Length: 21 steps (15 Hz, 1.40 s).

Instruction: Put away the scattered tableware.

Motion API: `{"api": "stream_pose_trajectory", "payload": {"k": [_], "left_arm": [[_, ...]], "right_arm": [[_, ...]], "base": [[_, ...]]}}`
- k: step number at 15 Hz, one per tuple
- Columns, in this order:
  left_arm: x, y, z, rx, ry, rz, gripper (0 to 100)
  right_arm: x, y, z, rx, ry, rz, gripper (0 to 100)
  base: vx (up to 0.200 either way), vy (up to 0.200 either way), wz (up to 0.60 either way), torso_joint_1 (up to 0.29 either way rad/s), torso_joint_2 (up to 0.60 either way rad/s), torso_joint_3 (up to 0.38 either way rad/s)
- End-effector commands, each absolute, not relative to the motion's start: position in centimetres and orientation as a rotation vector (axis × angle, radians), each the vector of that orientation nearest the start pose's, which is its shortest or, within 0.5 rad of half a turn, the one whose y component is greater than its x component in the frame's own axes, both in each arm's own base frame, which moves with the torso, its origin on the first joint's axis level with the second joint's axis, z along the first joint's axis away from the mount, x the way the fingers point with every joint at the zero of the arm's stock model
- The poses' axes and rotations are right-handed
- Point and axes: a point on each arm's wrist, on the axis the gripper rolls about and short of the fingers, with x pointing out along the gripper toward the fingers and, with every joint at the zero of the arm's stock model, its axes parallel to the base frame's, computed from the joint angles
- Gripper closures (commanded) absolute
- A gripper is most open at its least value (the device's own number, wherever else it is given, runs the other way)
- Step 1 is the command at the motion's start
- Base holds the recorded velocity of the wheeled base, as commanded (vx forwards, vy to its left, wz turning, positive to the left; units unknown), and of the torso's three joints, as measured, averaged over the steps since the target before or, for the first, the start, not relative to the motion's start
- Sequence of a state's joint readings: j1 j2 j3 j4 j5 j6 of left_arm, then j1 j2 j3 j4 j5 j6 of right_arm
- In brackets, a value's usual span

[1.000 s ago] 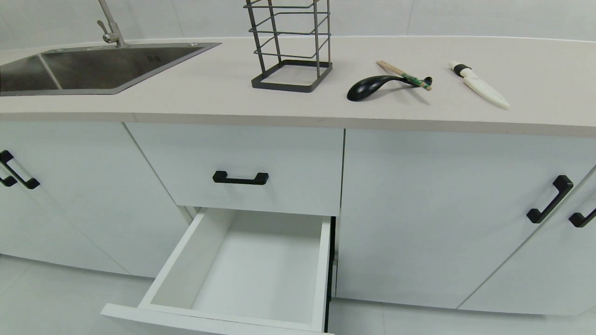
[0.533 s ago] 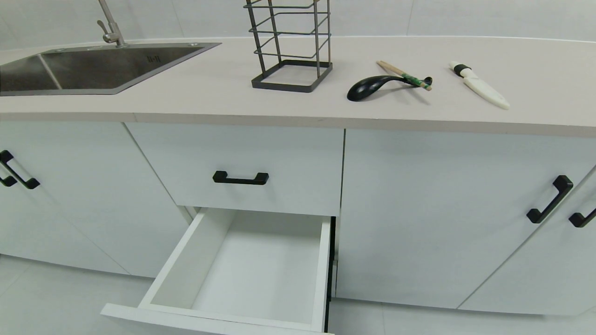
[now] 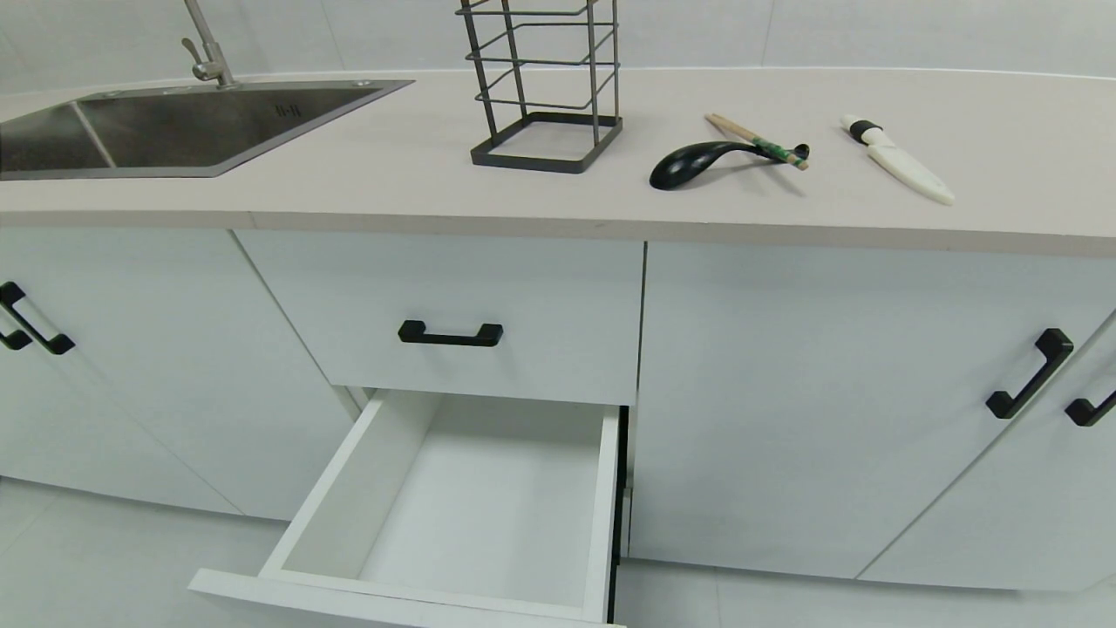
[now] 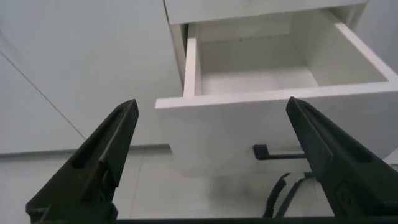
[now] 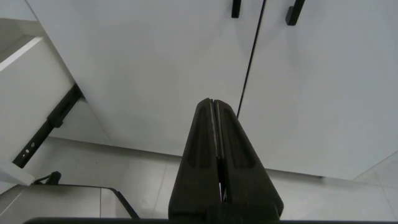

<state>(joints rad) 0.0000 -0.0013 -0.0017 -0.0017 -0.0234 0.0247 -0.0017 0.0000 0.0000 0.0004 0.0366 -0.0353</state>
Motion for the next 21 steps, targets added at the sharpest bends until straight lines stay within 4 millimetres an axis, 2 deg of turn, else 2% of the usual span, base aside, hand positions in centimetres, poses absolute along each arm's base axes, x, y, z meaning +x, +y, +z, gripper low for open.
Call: {"api": "stream_pose_trajectory", "payload": {"k": [1,6,11,16,17,18,21], "left_arm": [[-2.30,-0.01,7.63,-0.003,-0.003,-0.006,0],[-2.31,-0.11,7.63,0.074,-0.005,-0.050,0],[-2.28,0.12,7.71,-0.033,-0.016,0.052,0],[-2.28,-0.08,7.56,0.061,-0.003,-0.037,0],[-2.28,-0.06,7.56,0.063,-0.002,-0.026,0],[-2.29,0.15,7.58,0.044,-0.002,0.068,0],[-2.29,0.11,7.61,0.061,-0.001,0.052,0]], "right_arm": [[-2.28,0.09,7.53,-0.035,0.001,0.035,100],[-2.28,0.09,7.53,-0.034,0.001,0.035,100],[-2.28,0.09,7.53,-0.037,0.001,0.035,100],[-2.28,0.08,7.53,-0.037,0.001,0.034,100],[-2.28,0.08,7.53,-0.037,0.001,0.032,100],[-2.28,0.07,7.53,-0.037,0.001,0.026,100],[-2.28,0.06,7.55,-0.037,0.000,0.025,100]], "base": [[0.000,0.000,0.00,0.000,0.00,0.000],[0.000,0.000,0.00,0.000,0.00,0.000],[0.000,0.000,0.00,0.202,-0.11,-0.094],[0.000,0.000,0.00,0.150,-0.46,-0.156],[0.000,0.000,0.00,0.022,-0.11,-0.036],[0.000,0.000,0.00,0.000,0.00,0.000],[0.000,0.000,0.00,0.080,-0.15,-0.047]]}}
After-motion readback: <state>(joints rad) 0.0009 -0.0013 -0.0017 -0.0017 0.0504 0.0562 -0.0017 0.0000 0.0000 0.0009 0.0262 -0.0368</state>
